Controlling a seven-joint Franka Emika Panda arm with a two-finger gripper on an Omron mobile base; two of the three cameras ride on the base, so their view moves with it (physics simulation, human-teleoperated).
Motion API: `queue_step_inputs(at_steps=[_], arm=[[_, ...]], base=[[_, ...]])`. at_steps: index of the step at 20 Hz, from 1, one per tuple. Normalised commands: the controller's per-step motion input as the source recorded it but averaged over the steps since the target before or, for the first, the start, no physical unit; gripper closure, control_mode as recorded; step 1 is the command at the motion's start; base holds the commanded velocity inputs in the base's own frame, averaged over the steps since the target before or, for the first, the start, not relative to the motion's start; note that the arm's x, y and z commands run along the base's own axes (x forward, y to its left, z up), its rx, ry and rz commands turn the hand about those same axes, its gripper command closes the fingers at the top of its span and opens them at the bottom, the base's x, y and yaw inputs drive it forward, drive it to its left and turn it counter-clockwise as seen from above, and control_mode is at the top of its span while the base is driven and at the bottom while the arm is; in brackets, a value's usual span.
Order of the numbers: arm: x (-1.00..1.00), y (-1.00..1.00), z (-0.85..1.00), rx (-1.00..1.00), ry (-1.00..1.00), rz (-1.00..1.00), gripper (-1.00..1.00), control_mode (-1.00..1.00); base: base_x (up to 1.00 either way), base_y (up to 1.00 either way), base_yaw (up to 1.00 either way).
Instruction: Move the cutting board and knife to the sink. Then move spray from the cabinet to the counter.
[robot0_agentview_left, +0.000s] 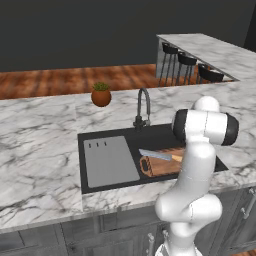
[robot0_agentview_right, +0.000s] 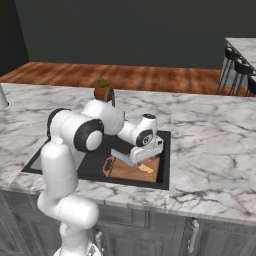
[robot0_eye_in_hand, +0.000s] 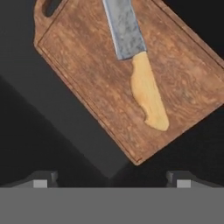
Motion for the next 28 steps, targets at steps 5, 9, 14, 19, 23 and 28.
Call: queue_step_inputs(at_steps=[5, 9, 14, 19, 23, 28], arm=[[-0.43, 0.01, 0.37, 0.0, -0.12, -0.28, -1.0, -1.0], [-0.41, 0.09, 0.36, 0.0, -0.18, -0.28, -1.0, -1.0], [-0.46, 0.05, 0.35, 0.0, -0.11, -0.21, -1.0, -1.0], [-0.45, 0.09, 0.32, -0.03, -0.08, -0.18, -1.0, -1.0], [-0.4, 0.12, 0.33, -0.03, -0.01, -0.15, -1.0, -1.0], [-0.42, 0.11, 0.35, -0.01, 0.0, -0.09, -1.0, -1.0]], base=[[0.0, 0.0, 0.0], [0.0, 0.0, 0.0], [0.0, 0.0, 0.0], [0.0, 0.0, 0.0], [0.0, 0.0, 0.0], [0.0, 0.0, 0.0]])
